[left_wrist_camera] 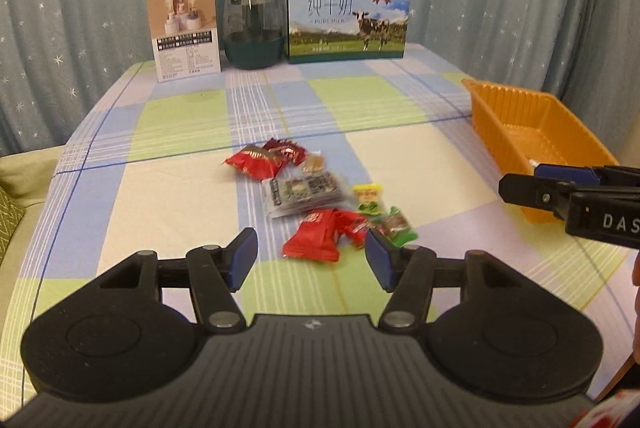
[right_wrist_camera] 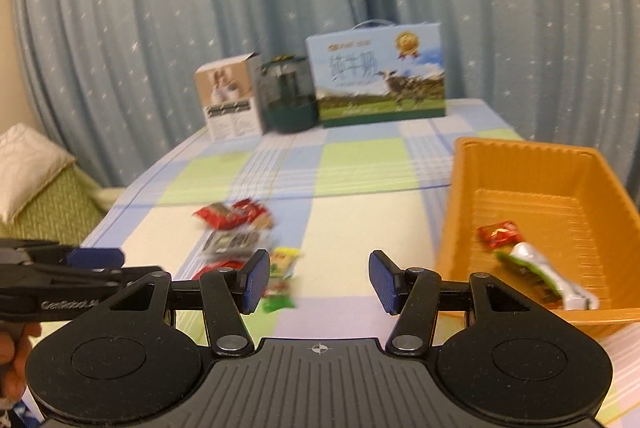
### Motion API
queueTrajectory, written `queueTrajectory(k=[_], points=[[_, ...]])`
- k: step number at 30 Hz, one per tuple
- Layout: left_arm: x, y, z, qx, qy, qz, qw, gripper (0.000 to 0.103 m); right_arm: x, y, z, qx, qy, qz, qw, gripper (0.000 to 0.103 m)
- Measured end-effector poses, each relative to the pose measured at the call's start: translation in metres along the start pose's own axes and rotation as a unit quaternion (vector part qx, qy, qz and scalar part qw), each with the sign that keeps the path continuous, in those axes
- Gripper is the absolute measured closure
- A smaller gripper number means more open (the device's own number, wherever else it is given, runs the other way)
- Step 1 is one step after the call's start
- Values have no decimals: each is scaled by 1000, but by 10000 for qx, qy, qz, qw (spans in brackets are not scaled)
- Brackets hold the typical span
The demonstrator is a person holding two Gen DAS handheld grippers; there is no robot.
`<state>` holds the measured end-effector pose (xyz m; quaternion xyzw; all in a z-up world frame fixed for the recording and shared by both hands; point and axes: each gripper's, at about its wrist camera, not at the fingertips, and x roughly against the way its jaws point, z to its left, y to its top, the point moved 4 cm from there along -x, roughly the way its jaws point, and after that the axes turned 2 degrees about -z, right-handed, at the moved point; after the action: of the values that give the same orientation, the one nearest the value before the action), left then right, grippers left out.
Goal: Organize snacks
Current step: 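Withdraw both tools from the tray back toward the snack pile, then grasp the large red packet with the left tool while the right tool grasps a small green-wrapped candy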
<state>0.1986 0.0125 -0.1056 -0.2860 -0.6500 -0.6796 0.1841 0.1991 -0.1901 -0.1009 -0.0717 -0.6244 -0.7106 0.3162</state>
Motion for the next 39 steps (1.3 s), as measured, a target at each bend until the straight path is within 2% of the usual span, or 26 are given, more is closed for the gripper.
queueTrajectory(k=[5, 12, 18, 26, 30, 33, 35, 37, 39], points=[[-21, -5, 2, -313, 2, 74, 9995, 47, -20, -11, 2, 19, -8, 298, 9996, 48], [-59, 0, 3, -445, -194, 191, 9986, 48, -41, -15, -6, -224, -75, 526, 9983, 48], [-87, 2, 5, -506, -301, 397, 9975, 55, -55, -18, -4, -270, -71, 619, 9977, 48], [-101, -3, 7, -371, -569, 668, 9954, 60, -77, -22, 3, -212, -20, 764, 9969, 48], [-101, -5, 8, -395, -558, 696, 9952, 65, -86, -24, 8, -153, 6, 797, 9967, 48], [-96, -4, 12, -388, -407, 675, 9961, 73, -92, -24, 11, -51, 19, 800, 9968, 48], [-93, -5, 15, -386, -320, 667, 9965, 74, -96, -26, 15, 62, 6, 822, 9966, 51], [-92, -5, 19, -317, -333, 678, 9966, 74, -102, -28, 17, 168, -6, 883, 9960, 66], [-92, -5, 22, -292, -333, 676, 9967, 74, -106, -30, 19, 221, -30, 883, 9958, 67]])
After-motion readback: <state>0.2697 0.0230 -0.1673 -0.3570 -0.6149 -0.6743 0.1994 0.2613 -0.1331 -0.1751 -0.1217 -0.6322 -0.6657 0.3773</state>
